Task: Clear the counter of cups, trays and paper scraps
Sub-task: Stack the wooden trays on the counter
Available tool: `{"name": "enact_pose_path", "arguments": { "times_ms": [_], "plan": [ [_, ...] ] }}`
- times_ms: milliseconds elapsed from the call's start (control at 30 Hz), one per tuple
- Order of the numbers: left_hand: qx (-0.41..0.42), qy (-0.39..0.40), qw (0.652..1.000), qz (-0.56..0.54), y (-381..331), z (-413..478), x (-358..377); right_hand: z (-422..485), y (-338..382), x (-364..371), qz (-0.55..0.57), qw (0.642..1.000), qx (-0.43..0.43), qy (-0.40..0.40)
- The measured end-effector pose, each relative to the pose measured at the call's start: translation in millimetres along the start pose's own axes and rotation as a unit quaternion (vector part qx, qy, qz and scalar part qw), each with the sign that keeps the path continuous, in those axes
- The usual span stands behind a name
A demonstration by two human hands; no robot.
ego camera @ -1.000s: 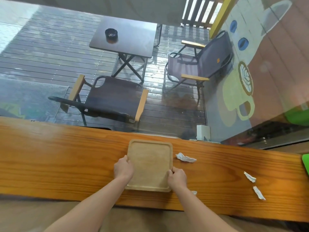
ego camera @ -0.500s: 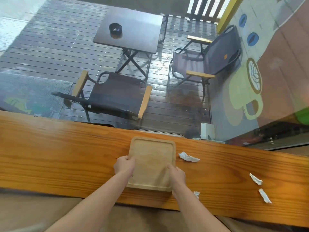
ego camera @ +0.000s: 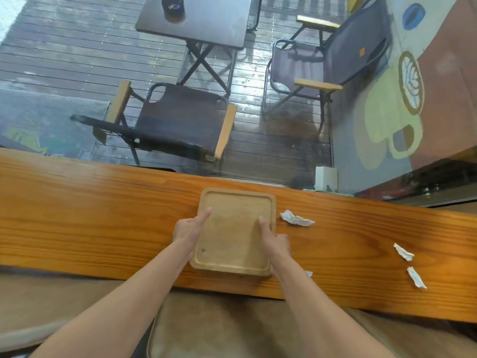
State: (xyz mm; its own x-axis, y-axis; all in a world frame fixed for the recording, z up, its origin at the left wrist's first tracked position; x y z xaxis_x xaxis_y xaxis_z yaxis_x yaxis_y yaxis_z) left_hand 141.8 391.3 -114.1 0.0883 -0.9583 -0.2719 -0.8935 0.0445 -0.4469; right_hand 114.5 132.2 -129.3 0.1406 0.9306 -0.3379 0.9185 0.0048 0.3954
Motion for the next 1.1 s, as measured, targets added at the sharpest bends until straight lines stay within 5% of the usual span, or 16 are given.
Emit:
{"name": "enact_pose_path", "arguments": {
  "times_ms": [267, 667, 1100],
  "plan": [
    [-0.006, 0.114, 0.993, 0.0, -4.4, -28.4, 9.5, -31.6, 25.7, -11.0, 0.031, 0.996, -0.039, 0.069],
    [0.164, 0.184, 0.969, 0.007, -102.2, -138.4, -5.2, -143.7, 89.1, -65.5, 0.079, 0.979, -0.14, 0.124],
    [0.228, 0.278, 0.927, 0.108, -92.7, -203.4, 4.0, -235.0, 23.3, -109.0, 0.188, 0.967, -0.167, 0.031]
  ]
}}
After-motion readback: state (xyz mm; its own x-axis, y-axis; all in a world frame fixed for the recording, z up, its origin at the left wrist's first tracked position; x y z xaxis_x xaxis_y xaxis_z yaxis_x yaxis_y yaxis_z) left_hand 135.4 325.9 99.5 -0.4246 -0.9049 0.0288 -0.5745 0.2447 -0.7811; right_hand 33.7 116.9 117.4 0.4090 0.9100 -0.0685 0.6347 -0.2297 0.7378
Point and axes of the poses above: each hand's wrist, its own z-axis towards the middle knuckle, its own x-axis out of the palm, y = z × x, the point moved 7 cm from there along z, towards the middle knuckle, and after that the axes turned 4 degrees about z, right-handed, at the moved point
